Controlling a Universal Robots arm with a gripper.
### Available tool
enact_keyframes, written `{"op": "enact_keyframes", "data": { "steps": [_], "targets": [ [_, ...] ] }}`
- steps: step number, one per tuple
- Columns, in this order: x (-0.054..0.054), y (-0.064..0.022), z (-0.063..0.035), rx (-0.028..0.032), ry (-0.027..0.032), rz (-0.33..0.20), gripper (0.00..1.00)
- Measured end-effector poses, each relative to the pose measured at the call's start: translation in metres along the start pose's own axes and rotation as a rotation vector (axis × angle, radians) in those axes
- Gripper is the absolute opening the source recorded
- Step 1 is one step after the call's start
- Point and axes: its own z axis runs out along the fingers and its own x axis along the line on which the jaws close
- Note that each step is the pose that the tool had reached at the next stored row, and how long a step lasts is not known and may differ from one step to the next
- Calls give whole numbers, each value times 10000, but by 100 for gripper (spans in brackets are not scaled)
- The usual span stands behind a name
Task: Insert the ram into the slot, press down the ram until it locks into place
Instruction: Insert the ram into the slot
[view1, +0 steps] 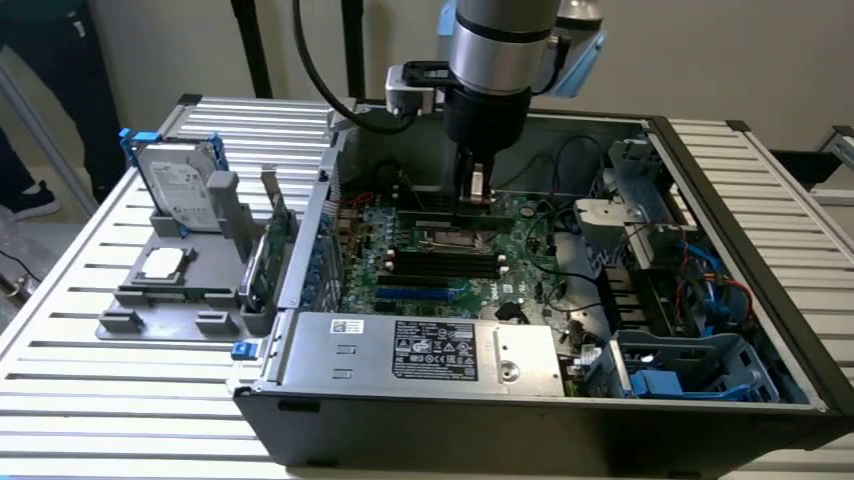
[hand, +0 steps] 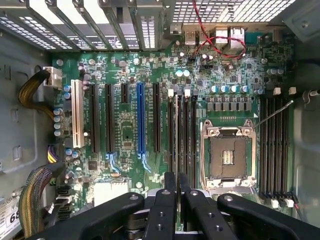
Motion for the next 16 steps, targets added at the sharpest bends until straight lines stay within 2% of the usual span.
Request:
{"op": "enact_keyframes", "data": {
  "steps": [16],
  "targets": [
    [10, 13, 291, 3, -5, 115, 13]
  ]
}}
